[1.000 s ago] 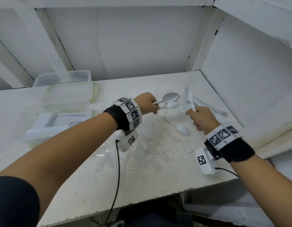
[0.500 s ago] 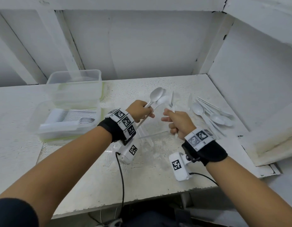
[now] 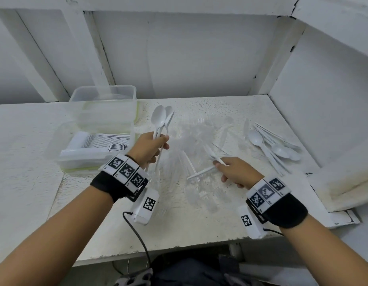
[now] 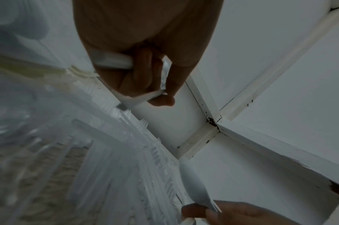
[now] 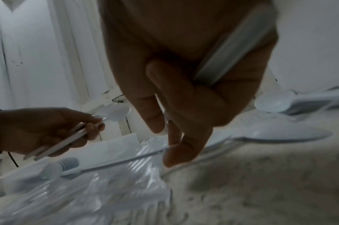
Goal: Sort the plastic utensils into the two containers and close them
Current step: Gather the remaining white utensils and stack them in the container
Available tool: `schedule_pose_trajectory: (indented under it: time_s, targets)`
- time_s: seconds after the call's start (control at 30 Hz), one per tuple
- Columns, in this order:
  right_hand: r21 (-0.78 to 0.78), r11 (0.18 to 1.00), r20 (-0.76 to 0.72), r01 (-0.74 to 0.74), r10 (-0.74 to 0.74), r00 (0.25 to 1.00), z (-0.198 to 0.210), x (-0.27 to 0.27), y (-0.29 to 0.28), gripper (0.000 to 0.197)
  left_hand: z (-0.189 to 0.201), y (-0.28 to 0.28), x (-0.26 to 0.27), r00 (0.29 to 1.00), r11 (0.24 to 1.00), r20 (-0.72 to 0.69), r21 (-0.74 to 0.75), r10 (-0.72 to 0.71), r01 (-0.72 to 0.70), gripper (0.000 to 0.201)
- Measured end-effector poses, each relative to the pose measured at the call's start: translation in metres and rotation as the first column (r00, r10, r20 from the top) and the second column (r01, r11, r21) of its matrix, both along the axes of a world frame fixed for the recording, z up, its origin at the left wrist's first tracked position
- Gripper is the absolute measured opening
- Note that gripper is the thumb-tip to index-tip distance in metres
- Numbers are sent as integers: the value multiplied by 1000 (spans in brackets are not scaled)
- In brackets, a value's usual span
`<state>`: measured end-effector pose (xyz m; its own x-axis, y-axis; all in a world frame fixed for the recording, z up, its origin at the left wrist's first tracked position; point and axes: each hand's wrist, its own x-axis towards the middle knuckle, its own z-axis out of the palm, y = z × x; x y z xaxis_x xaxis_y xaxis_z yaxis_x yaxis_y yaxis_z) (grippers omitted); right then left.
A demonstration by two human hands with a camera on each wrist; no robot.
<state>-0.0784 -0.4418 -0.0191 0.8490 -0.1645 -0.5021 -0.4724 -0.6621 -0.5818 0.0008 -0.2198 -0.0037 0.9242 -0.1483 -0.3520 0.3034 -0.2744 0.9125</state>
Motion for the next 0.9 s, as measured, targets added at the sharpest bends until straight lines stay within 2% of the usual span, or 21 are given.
schedule_pose_trajectory:
  time_s: [0.1,0.27,0.47,0.57,0.67,0.73,0.8,0.83,0.9]
  targets:
    - [-29,999,40,-19,20,999,-6,0,7,25,0,7,-6,1000,1000,-20,-21,4,-5,10]
    - [-67,997,118,45,-37,992,-12,1,7,18,0,15,-11,999,999,-45,-30,28,-29,14]
    - [-133,988,158,79,-58,986,-3,-1,-1,13,-2,19,-21,998,999,-60,-31,36,-38,16]
    - [-257,965,211,45,11,977,2,-1,-1,11,-2,23,-25,998,999,-56,-29,31,-33,16]
    - [-426,904,268,36,88,959,2,-1,2,16,-2,27,-27,998,999,-53,-36,35,-37,15]
    - [-381,921,336,75,63,940,6,-1,7,19,-3,29,-29,998,999,-47,-43,29,-31,15]
    - [-227,969,381,95,-1,924,13,0,15,24,-3,30,-31,999,998,-40,-58,13,-15,16]
    - [-158,984,392,83,-14,920,17,1,20,25,-3,31,-33,999,998,-36,-70,3,-5,17]
    - [-120,993,437,23,32,899,24,4,34,22,-4,30,-36,1000,996,-25,-89,-18,16,19]
